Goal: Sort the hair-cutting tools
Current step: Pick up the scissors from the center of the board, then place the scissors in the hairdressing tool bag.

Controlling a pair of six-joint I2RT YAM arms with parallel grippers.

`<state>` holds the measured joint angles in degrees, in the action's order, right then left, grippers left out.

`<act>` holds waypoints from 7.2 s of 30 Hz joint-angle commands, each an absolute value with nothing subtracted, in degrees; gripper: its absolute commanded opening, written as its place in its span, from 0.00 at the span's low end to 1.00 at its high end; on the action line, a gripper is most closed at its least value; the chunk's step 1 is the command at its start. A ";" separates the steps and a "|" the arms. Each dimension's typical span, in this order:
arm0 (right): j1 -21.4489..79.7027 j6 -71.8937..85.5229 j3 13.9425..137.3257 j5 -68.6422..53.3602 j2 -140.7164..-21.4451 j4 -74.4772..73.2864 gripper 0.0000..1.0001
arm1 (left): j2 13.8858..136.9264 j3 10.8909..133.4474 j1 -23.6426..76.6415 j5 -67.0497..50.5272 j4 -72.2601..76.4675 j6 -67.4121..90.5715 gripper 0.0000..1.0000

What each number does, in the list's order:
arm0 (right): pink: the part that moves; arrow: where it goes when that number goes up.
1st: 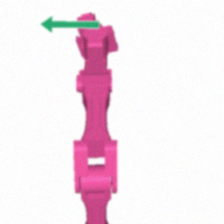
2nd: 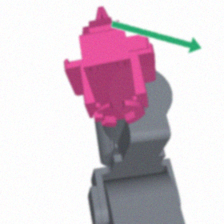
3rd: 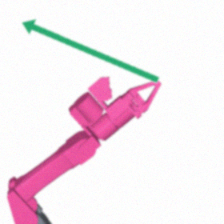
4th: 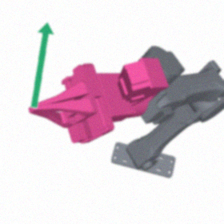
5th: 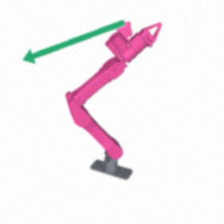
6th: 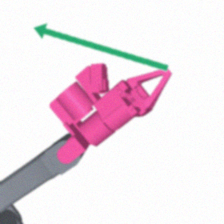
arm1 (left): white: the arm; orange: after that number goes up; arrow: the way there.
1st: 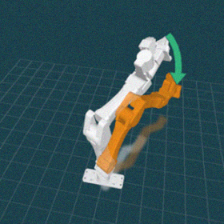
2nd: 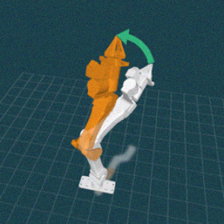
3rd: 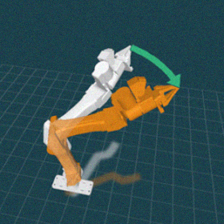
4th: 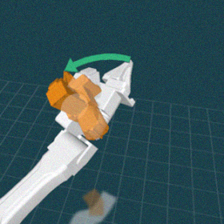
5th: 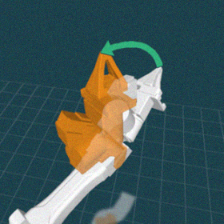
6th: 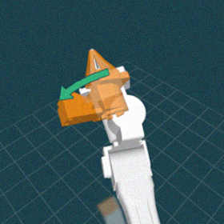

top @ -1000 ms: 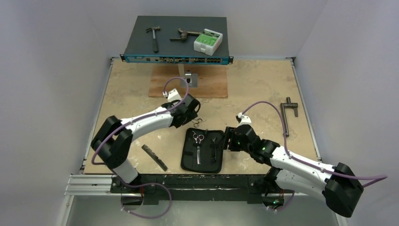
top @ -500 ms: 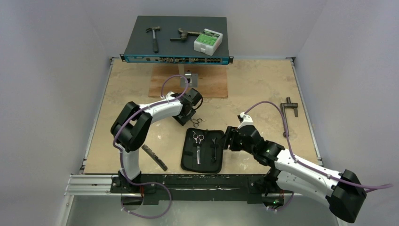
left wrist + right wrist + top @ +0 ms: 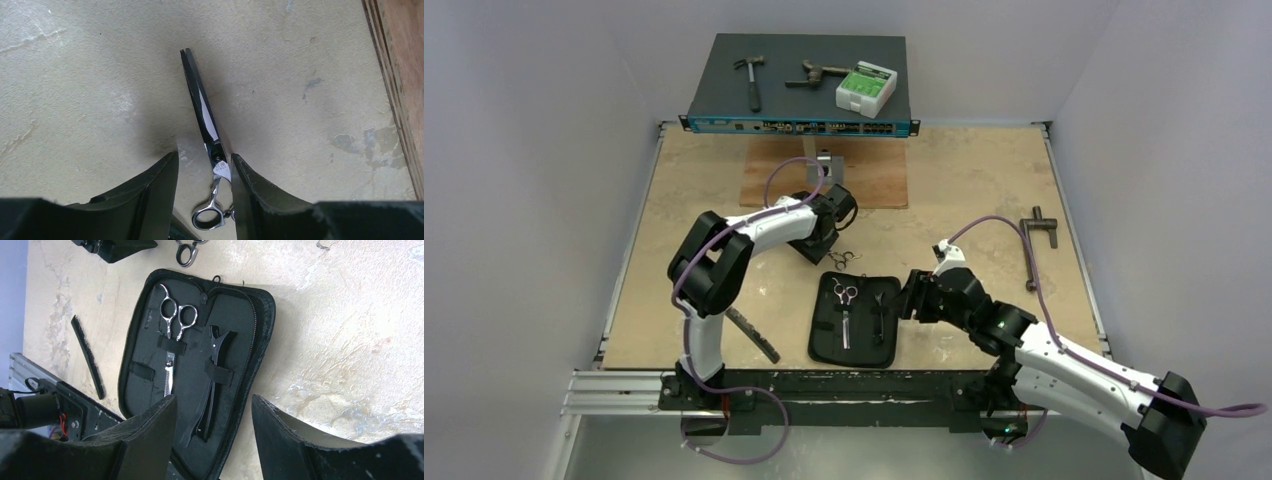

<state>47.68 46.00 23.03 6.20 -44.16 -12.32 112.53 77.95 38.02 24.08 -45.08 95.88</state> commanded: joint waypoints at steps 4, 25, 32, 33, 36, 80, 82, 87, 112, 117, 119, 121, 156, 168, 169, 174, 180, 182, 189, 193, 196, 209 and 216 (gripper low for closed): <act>47.86 45.51 23.46 5.78 -42.79 -12.24 0.55 | 115.67 80.25 36.82 23.14 -48.52 97.46 0.24; 47.81 43.98 26.43 7.67 -45.97 -12.14 0.55 | 84.91 67.57 35.64 25.88 -36.88 78.90 0.00; 47.82 43.58 26.30 8.03 -47.29 -11.13 0.55 | 69.61 60.57 35.68 26.97 -39.24 61.95 0.00; 47.81 43.52 26.73 8.52 -47.83 -11.48 0.55 | 67.49 58.79 35.68 25.46 -38.78 57.25 0.00; 47.82 43.38 27.19 9.67 -49.23 -11.85 0.56 | 63.42 57.30 36.75 18.12 -38.73 47.88 0.00; 47.70 51.77 19.09 3.52 -57.97 -0.36 0.40 | 86.91 56.54 73.12 7.89 -52.52 46.76 0.00; 47.68 51.77 19.07 3.22 -58.24 -0.33 0.35 | 87.30 55.97 73.12 8.17 -51.81 47.50 0.00; 47.72 51.71 19.01 3.16 -57.46 -0.42 0.25 | 87.44 55.06 73.13 8.89 -51.32 49.24 0.00; 47.68 51.86 19.14 4.20 -53.40 -3.47 0.00 | 89.02 55.49 69.95 9.95 -54.31 51.68 0.00; 47.72 51.77 19.53 3.70 -52.64 -3.96 0.00 | 91.50 57.70 69.96 7.90 -55.29 51.17 0.00; 47.72 51.77 19.36 3.55 -52.18 -3.90 0.00 | 91.82 58.08 69.90 7.13 -55.37 51.11 0.00; 47.72 51.85 19.10 3.39 -51.89 -3.64 0.00 | 92.20 58.61 69.94 6.87 -55.51 50.87 0.00; 47.68 49.10 17.89 0.59 -50.85 -4.72 0.00 | 99.78 65.84 60.17 12.73 -47.35 53.34 0.00; 47.71 48.77 18.65 0.76 -51.42 -6.44 0.00 | 99.22 67.20 57.13 14.81 -46.35 50.47 0.03; 47.70 48.82 18.76 0.86 -51.42 -6.55 0.00 | 98.66 67.35 57.13 14.96 -46.67 50.14 0.09; 47.72 48.05 19.78 1.29 -51.70 -7.36 0.00 | 95.37 67.29 57.13 14.97 -48.21 48.82 0.46; 47.70 46.30 21.40 2.50 -51.55 -9.81 0.00 | 90.16 65.59 57.13 15.30 -49.61 47.73 0.59; 47.72 45.99 21.84 2.31 -52.14 -10.12 0.00 | 87.64 64.14 57.04 16.98 -49.37 47.98 0.60; 47.72 45.04 23.21 2.40 -54.20 -10.70 0.00 | 87.29 59.05 49.97 13.60 -41.40 44.64 0.53; 47.72 44.65 23.97 2.63 -54.23 -11.45 0.00 | 89.80 59.04 48.86 11.06 -37.74 41.29 0.51; 47.72 44.68 24.25 2.80 -54.06 -11.94 0.00 | 90.35 58.00 47.56 10.44 -36.06 40.52 0.49; 47.72 44.18 24.81 2.72 -55.20 -11.92 0.00 | 93.01 52.58 45.55 5.78 -29.37 40.14 0.35; 47.71 43.95 25.34 2.77 -55.47 -12.28 0.00 | 90.70 50.90 45.38 3.30 -26.01 40.78 0.46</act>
<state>47.57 45.78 23.20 2.00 -55.22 -11.09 92.66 52.38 45.50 5.91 -30.37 40.88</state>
